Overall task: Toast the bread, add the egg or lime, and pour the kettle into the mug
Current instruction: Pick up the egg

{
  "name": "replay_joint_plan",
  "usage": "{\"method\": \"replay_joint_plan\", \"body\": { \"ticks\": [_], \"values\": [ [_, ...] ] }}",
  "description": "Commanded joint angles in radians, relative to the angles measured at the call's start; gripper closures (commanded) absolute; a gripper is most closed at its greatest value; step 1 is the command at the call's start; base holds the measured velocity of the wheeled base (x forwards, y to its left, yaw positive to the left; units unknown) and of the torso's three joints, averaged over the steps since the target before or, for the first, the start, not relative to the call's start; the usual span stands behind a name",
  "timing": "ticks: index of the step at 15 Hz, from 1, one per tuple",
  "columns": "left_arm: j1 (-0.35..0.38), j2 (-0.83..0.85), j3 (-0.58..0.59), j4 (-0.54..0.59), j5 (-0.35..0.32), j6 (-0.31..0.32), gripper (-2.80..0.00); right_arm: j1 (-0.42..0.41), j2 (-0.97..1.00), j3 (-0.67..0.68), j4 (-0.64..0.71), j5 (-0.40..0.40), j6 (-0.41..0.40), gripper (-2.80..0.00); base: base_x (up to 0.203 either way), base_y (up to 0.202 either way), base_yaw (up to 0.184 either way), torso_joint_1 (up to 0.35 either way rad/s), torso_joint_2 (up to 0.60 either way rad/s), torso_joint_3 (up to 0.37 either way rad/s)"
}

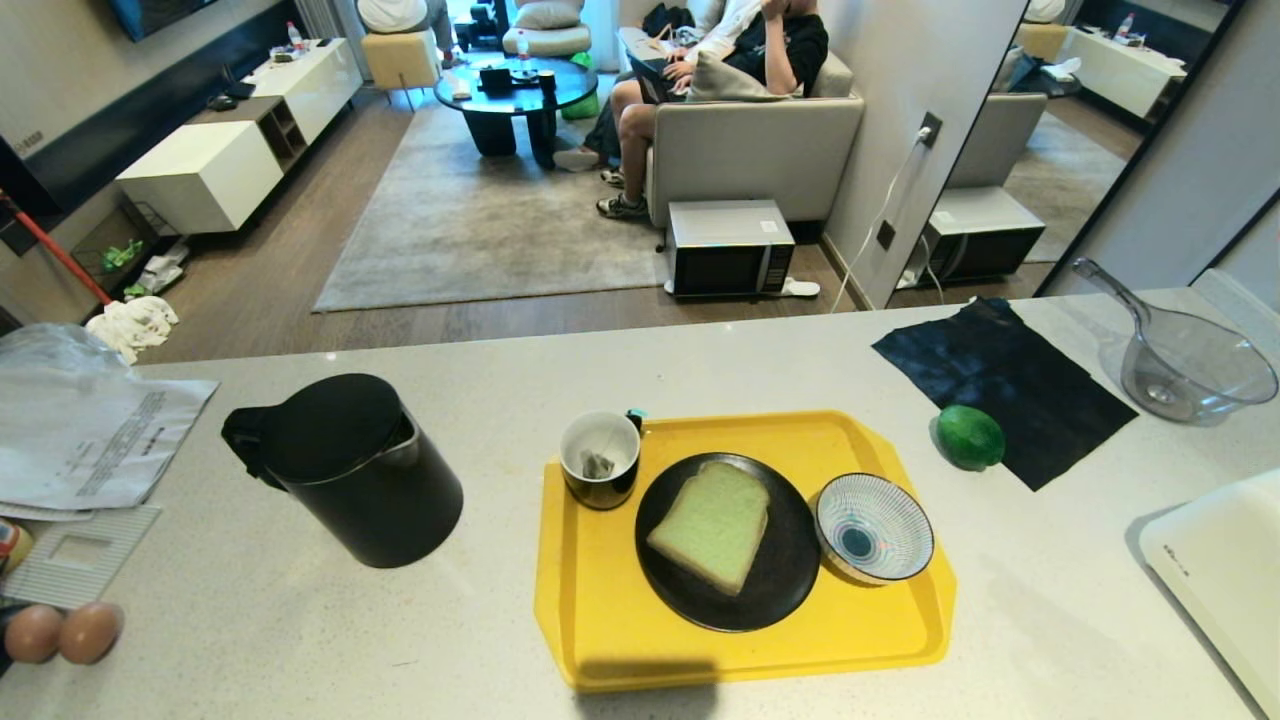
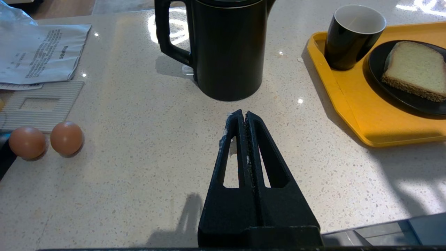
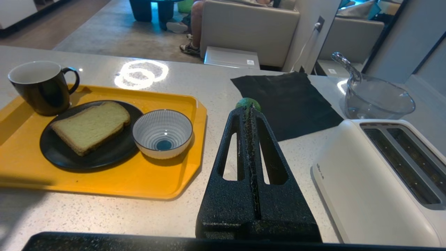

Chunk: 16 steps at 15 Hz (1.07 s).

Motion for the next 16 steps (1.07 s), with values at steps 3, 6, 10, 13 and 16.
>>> {"method": "replay_joint_plan", "body": {
  "ticks": [3,6,10,13,16],
  "values": [
    [0.000,-0.001,0.017,-0.001,0.000,-0.001,0.00,0.000,-0.008,0.000,0.084,-0.001,-0.002,0.00,0.000,0.000,0.000,0.000,0.00,0.000],
    [0.001,-0.001,0.017,-0.001,0.000,0.000,0.00,0.000,-0.008,0.002,0.242,-0.040,-0.003,0.00,0.000,0.000,0.000,0.000,0.00,0.000],
    [0.000,-0.001,0.017,-0.001,0.000,-0.001,0.00,0.000,-0.008,0.002,0.293,-0.037,-0.009,0.00,0.000,0.000,0.000,0.000,0.00,0.000],
    [0.001,-0.001,0.017,-0.001,0.000,0.000,0.00,0.000,-0.008,0.002,0.293,-0.040,0.006,0.00,0.000,0.000,0.000,0.000,0.00,0.000],
    [0.001,-0.001,0.017,-0.001,0.000,0.000,0.00,0.000,-0.008,0.001,0.291,-0.047,0.067,0.00,0.000,0.000,0.000,0.000,0.00,0.000]
  ]
}}
